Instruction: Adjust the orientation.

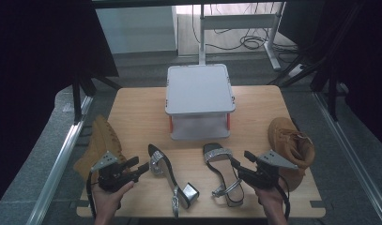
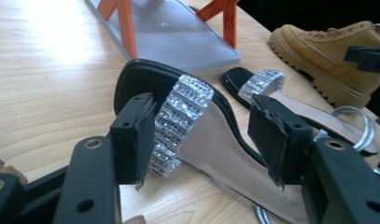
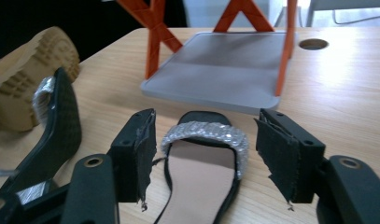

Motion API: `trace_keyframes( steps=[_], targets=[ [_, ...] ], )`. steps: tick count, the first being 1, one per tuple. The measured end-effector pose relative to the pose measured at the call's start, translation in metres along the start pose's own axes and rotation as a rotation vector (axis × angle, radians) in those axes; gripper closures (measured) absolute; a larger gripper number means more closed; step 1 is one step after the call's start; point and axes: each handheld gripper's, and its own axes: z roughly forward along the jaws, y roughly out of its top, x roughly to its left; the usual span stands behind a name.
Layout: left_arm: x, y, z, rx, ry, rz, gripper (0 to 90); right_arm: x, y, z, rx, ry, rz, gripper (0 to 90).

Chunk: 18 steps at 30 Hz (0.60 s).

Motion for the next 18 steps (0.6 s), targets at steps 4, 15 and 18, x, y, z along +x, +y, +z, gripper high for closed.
trace_keyframes(
  steps=[4, 15, 18],
  targets=[
    [0.000, 0.001, -0.004, -0.004, -0.025, 0.002, 42.9, 0.005, -0.001, 0.001, 0.020, -0.003, -0.073, 41.2],
    [-0.003, -0.001, -0.007, -0.009, -0.038, -0.010, 63.6, -0.003, -0.012, -0.007, 0.045, -0.007, -0.090, 42.7],
    [-0.006, 0.000, -0.007, -0.006, -0.008, -0.009, 75.2, -0.007, -0.011, -0.011, 0.037, -0.016, -0.076, 42.7]
  ],
)
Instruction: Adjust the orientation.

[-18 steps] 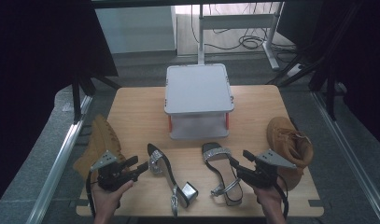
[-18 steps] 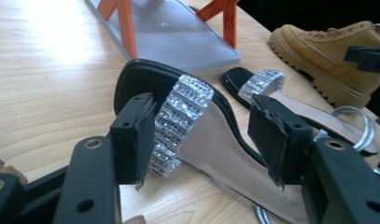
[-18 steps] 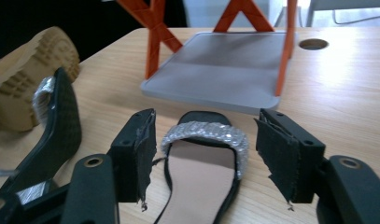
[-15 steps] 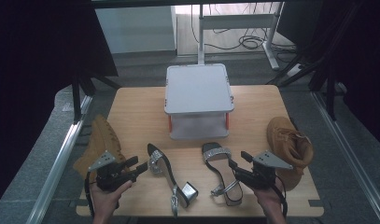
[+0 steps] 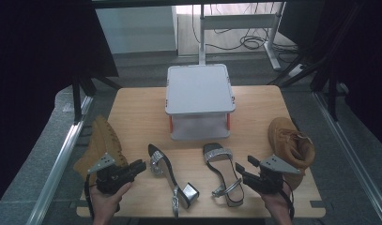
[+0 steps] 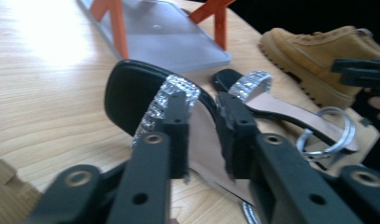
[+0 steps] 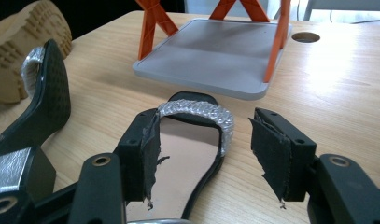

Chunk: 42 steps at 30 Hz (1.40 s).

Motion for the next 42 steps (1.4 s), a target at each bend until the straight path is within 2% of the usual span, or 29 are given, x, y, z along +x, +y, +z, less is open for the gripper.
trace_keyframes(
  steps=[2, 6, 17, 20, 25, 35, 42],
  targets=[
    [-0.002, 0.000, 0.001, 0.003, 0.000, 0.001, 82.0, -0.003, 0.000, -0.001, -0.003, -0.001, 0.016, 42.9],
    [-0.004, -0.002, 0.003, 0.024, -0.006, 0.013, 89.0, -0.006, -0.002, 0.002, 0.008, -0.018, 0.011, 41.9],
    [-0.008, -0.014, 0.012, 0.074, -0.051, 0.008, 89.6, -0.010, -0.008, 0.006, 0.042, -0.044, 0.022, 40.3],
    [-0.010, -0.021, 0.020, 0.097, -0.067, -0.002, 89.6, -0.010, -0.009, 0.007, 0.048, -0.045, 0.015, 40.2],
    [-0.015, -0.027, 0.030, 0.142, -0.093, 0.011, 89.6, -0.013, -0.010, 0.005, 0.049, -0.055, 0.022, 40.0],
    [-0.024, -0.032, 0.042, 0.176, -0.125, 0.030, 89.6, -0.019, -0.013, 0.005, 0.063, -0.077, 0.033, 39.5],
    [-0.034, -0.026, 0.053, 0.183, -0.144, 0.046, 89.6, -0.021, -0.013, 0.005, 0.058, -0.076, 0.029, 39.4]
  ],
)
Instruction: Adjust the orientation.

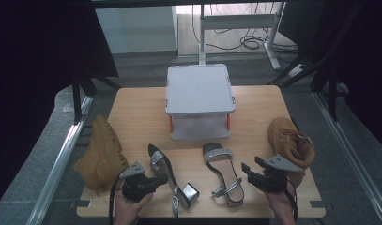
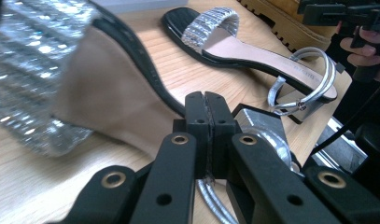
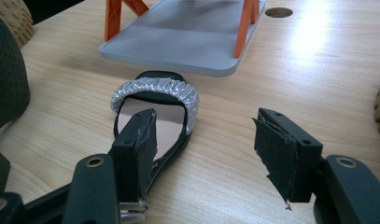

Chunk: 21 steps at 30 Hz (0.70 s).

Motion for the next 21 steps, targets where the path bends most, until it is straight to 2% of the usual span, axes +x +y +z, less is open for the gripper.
trace_keyframes(
  steps=[8, 10, 13, 21],
  targets=[
    [-0.002, 0.001, 0.014, 0.030, -0.009, 0.007, 89.6, -0.003, 0.000, -0.003, -0.006, -0.005, 0.005, 39.4],
    [-0.002, 0.000, 0.016, 0.033, -0.008, 0.006, 89.6, -0.004, 0.001, -0.005, -0.020, 0.028, 0.017, 39.4],
    [-0.001, 0.000, 0.016, 0.035, -0.008, 0.006, 89.6, -0.004, 0.001, -0.006, -0.031, 0.033, 0.020, 39.4],
    [-0.001, 0.001, 0.016, 0.038, -0.003, 0.009, 89.6, -0.006, 0.000, -0.005, -0.019, 0.018, 0.019, 39.4]
  ],
)
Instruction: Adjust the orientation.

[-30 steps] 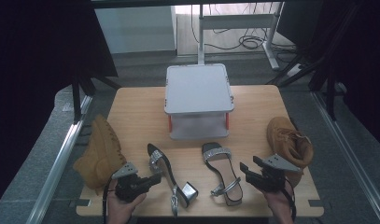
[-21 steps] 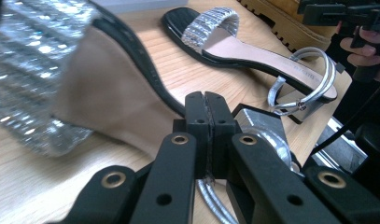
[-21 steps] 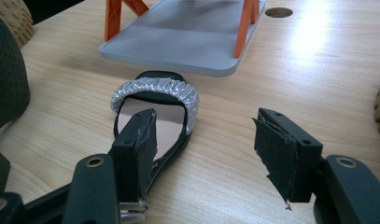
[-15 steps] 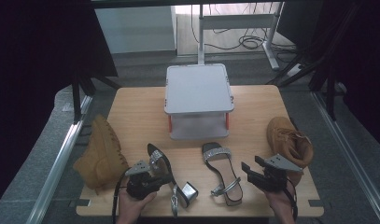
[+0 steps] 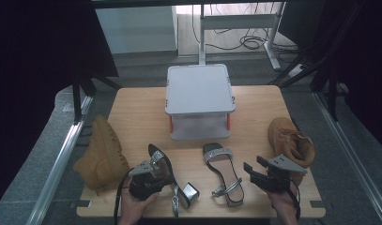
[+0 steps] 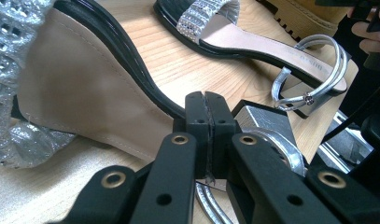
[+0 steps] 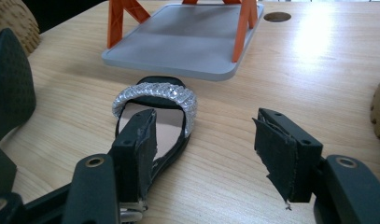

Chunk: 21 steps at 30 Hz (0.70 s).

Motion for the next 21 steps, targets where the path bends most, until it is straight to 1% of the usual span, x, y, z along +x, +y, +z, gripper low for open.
trace_keyframes(
  steps=[4, 6, 12, 17, 21],
  targets=[
    [0.000, 0.000, 0.000, -0.003, -0.001, -0.001, 89.6, 0.000, -0.001, 0.001, 0.004, -0.007, 0.002, 39.4],
    [0.000, 0.001, 0.000, -0.001, 0.003, 0.004, 89.6, -0.001, -0.001, 0.000, 0.004, -0.011, 0.001, 39.4],
    [-0.001, 0.003, 0.003, -0.006, 0.006, 0.002, 89.6, -0.002, -0.001, 0.000, 0.003, -0.011, 0.008, 39.4],
    [-0.001, 0.006, 0.006, -0.015, 0.006, -0.001, 89.5, -0.002, -0.001, 0.000, 0.008, -0.009, 0.008, 39.4],
    [-0.002, 0.010, 0.011, -0.016, 0.008, 0.001, 89.5, -0.003, 0.000, -0.001, -0.001, -0.014, 0.020, 39.5]
  ],
)
